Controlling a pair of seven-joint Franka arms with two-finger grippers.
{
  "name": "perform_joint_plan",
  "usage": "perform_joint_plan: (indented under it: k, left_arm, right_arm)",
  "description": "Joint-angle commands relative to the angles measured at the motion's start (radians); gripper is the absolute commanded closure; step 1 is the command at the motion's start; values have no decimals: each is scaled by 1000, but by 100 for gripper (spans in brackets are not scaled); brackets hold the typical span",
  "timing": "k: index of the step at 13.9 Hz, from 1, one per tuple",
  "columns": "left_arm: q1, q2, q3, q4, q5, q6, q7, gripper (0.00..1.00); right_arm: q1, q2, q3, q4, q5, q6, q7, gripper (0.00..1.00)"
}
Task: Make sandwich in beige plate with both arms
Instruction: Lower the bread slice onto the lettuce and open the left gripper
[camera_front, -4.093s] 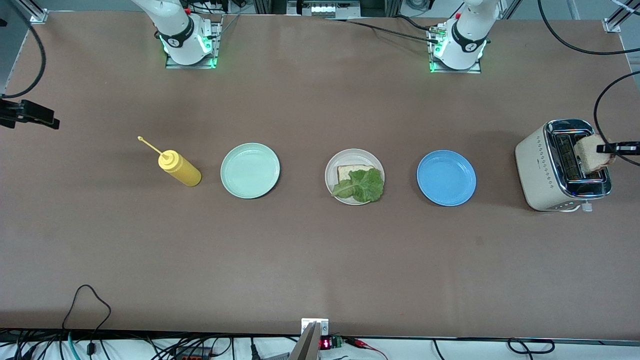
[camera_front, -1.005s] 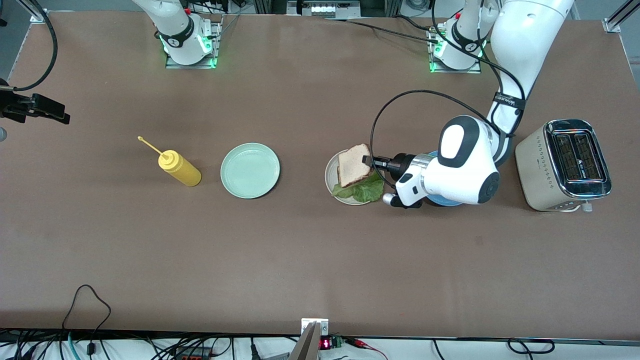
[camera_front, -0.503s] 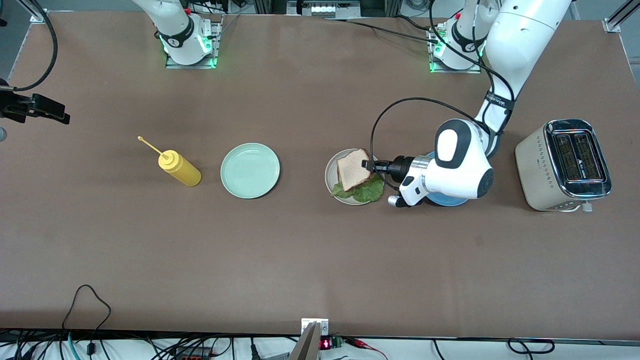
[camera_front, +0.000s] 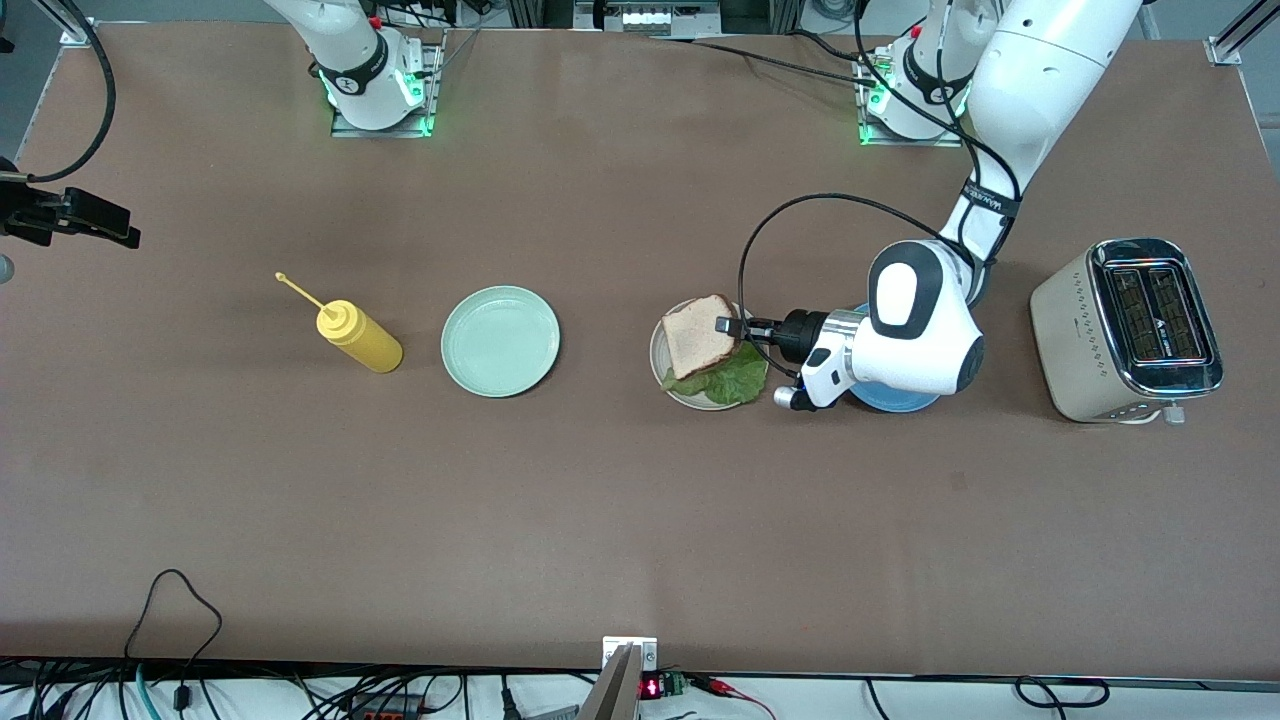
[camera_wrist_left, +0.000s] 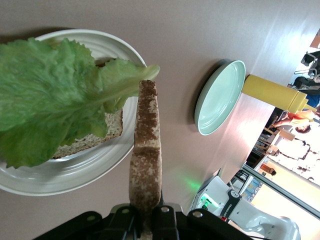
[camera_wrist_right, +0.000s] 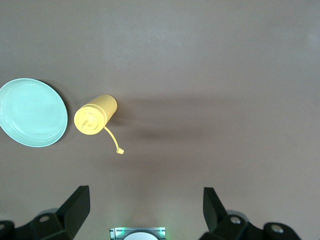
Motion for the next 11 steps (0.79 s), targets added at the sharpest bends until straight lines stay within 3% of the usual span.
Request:
perform_joint_plan:
  k: [1,11]
  left_arm:
    - [8,18,3,-10,-33,5,76,100]
    - [61,104,7,-4,-25,4,326,99]
  right_arm:
    - [-14,-17,13,-14,3,1,11,0]
    - [-11,-19,13,-17,1,-1,11,0]
